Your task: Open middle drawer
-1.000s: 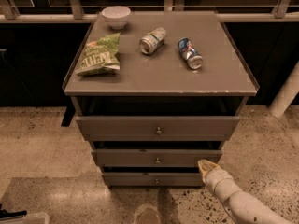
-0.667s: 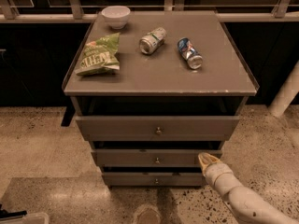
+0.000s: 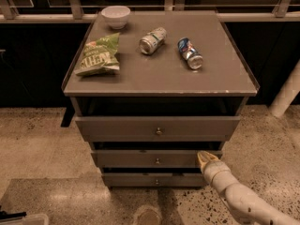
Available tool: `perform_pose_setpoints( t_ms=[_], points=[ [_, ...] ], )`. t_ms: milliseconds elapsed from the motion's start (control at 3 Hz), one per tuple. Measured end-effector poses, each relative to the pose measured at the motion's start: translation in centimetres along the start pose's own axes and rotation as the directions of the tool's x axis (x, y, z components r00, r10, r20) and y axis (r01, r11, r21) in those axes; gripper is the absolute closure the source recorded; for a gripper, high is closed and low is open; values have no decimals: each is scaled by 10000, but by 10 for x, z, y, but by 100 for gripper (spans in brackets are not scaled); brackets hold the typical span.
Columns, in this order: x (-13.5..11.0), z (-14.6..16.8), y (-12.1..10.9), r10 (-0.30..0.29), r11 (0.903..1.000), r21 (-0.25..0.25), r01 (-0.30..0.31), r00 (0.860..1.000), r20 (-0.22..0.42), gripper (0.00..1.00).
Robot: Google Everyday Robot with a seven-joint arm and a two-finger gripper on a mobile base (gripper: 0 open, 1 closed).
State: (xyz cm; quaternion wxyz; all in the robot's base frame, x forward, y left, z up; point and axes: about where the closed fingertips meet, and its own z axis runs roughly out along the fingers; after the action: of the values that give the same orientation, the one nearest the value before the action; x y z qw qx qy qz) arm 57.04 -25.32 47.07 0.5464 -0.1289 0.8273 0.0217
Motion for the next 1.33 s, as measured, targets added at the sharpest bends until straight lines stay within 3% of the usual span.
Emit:
perform_pose_setpoints(
  t_ms=[667, 1000, 1333],
  points=[
    [6, 46, -17, 174, 9993, 319, -182, 9995, 252, 100],
    [-5, 80, -31, 83, 9984, 551, -108, 9989, 451, 100],
    [-5, 81, -32, 82, 9984, 555, -108, 9989, 458, 100]
  ],
)
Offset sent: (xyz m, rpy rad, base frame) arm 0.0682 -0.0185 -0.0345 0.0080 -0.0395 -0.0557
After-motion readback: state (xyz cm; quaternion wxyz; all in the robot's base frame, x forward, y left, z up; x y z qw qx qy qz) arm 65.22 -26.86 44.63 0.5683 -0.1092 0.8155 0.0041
